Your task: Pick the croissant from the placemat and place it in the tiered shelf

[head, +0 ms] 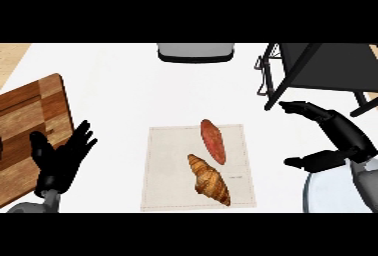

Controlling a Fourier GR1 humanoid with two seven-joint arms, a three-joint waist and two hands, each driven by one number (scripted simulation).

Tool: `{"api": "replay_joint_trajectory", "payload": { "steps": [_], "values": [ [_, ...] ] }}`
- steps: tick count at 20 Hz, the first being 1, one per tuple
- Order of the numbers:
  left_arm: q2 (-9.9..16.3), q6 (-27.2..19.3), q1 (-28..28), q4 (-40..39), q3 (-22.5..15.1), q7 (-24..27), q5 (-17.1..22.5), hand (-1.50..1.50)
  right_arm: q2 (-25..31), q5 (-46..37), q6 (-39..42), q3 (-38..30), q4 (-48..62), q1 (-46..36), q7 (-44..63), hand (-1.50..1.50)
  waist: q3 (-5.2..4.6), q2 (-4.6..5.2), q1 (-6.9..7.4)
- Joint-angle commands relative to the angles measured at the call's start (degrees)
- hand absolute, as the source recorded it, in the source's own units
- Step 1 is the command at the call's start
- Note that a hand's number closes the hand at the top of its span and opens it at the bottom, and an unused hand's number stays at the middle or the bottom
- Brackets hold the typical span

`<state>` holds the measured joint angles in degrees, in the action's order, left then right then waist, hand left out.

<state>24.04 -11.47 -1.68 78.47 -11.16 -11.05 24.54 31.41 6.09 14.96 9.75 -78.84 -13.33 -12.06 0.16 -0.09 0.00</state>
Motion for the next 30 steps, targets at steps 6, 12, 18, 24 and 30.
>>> {"api": "replay_joint_trajectory", "payload": {
  "steps": [6,12,18,24,30],
  "values": [
    [-1.6,1.8,-2.3,-5.8,1.3,-0.5,-0.9,0.00,4.7,2.9,9.7,4.9,-20.5,0.3,18.8,-1.50,-0.29,-0.17,-0.87],
    [-2.4,1.5,-0.3,-4.2,1.5,0.8,-1.9,0.00,-0.5,-1.1,1.9,11.3,-33.6,-2.8,42.1,-1.50,-0.33,-0.22,-0.24],
    [-1.6,2.5,-2.2,-4.5,3.1,-0.4,-3.0,0.00,-7.1,-14.0,-2.1,17.0,-29.0,-8.7,51.1,-1.50,-0.20,0.09,0.32],
    [-4.4,1.3,-2.3,-3.1,2.5,-2.1,-4.5,0.00,-14.5,-20.8,-1.7,24.3,-27.1,-9.8,61.0,-1.50,-0.18,0.07,0.25],
    [-5.4,1.6,0.9,-0.3,2.8,-2.1,-6.4,0.00,-18.0,-24.2,3.3,24.7,-23.1,-11.8,62.7,-1.50,-0.16,0.04,0.41]
  ]
}}
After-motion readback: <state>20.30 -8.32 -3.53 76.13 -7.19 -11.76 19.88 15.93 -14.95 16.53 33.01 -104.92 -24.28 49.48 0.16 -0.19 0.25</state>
